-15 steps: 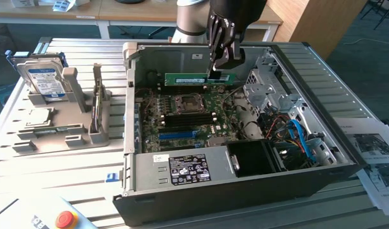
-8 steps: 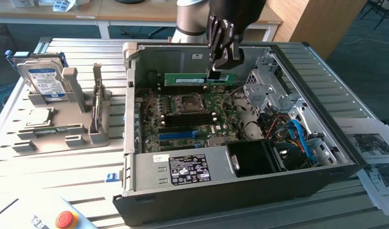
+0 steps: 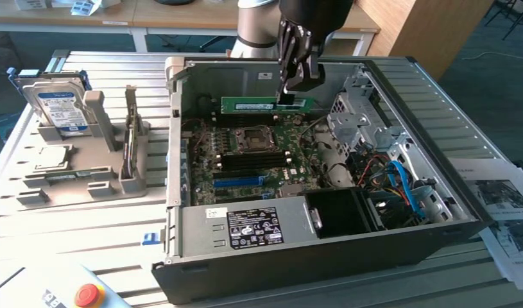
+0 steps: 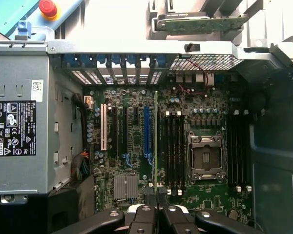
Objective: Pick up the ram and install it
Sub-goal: 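Pick up the ram and move it above insertion slot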
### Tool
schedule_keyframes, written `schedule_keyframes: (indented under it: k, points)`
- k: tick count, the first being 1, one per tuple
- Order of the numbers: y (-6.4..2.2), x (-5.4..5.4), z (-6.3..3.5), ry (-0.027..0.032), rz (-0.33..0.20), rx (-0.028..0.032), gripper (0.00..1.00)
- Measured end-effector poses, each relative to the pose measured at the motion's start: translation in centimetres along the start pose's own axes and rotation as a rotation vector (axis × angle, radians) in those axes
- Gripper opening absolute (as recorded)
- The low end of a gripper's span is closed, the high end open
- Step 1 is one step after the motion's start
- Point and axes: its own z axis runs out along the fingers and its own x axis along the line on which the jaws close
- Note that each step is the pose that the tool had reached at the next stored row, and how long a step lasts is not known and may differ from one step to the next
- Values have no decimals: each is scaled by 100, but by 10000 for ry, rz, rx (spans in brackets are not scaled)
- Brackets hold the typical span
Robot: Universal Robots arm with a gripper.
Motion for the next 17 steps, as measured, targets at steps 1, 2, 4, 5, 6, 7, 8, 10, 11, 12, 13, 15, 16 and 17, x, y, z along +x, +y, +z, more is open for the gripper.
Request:
schedule_keyframes:
  k: [1,2,4,5,6,7,8,10,11,12,13,15,16,17]
  points:
    - [0,0,0,0,-1,0,12]
    - [0,0,0,1,-1,0,12]
    - [0,0,0,1,0,0,12]
    - [1,0,-1,2,0,-1,12]
    - [1,0,0,1,0,0,12]
    - [0,0,0,1,0,0,12]
    - [0,-1,0,1,1,0,12]
    - [2,-13,4,2,3,-1,12]
    - [2,-25,7,1,2,0,12]
    - [2,-37,11,1,1,0,12]
    - [2,-50,14,2,1,-1,12]
    - [3,-77,21,1,1,0,12]
    - [3,-90,25,0,1,0,12]
    - [3,-104,28,1,1,0,12]
